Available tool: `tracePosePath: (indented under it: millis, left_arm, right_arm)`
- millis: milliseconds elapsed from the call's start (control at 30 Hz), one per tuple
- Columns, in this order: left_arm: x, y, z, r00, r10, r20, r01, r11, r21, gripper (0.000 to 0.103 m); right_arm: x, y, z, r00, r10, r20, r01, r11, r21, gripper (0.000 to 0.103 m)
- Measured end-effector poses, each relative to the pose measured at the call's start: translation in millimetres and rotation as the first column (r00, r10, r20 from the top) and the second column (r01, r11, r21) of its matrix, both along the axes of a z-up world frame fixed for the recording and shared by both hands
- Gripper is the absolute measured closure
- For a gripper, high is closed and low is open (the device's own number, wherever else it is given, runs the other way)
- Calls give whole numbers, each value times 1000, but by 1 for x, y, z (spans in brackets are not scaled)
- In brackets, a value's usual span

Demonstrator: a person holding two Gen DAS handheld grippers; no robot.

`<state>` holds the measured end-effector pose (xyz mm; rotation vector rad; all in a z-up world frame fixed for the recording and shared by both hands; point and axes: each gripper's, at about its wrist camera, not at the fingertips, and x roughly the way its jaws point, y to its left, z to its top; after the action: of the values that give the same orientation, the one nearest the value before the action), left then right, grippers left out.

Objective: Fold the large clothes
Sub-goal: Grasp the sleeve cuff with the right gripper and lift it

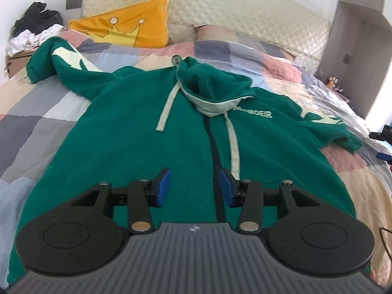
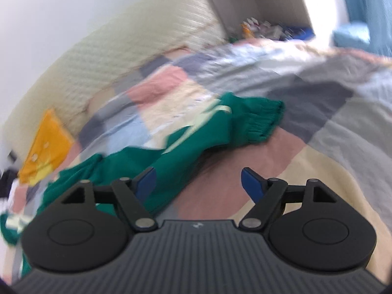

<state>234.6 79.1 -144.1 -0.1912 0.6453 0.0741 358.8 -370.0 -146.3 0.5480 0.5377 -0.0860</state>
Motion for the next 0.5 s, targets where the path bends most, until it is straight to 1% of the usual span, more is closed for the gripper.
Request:
tracePosePath:
  millis: [33,100,233,300,333,400,467,500]
  left_arm:
    - [3,1,-1,1000,7,-4,-7,1000,2,54]
    - [12,4,-4,999,34,-18,-33,999,18,54]
    - [30,13,-12,996,75,-49,-76,997,-10,54]
    - [41,15,-18,994,88,-69,-89,996,-11,54]
    - [46,15,-21,993,87,-76,-88,996,-3,54]
    - [54,13,-24,992,100,-77,-98,995,25,54]
    - [60,15,-27,992,107,-70,-106,994,29,54]
    - [63,16,-28,991,112,-71,-111,994,24,54]
  right_arm:
    - [12,-9,-7,1000,-22,-4,22,1000,3,24]
    - [38,-32,-25,998,-66,-18,67,997,45,24]
    - [82,-70,-62,988,-147,-54,153,979,133,24]
    - [101,-82,-80,980,-184,-83,194,971,142,24]
    - [109,-87,-86,978,-190,-81,201,969,145,23]
    - [124,-91,-94,983,-182,-36,185,971,150,22]
    - [136,-94,-99,984,-180,-10,179,969,173,23]
    - [143,-96,-101,982,-191,-2,188,963,192,26]
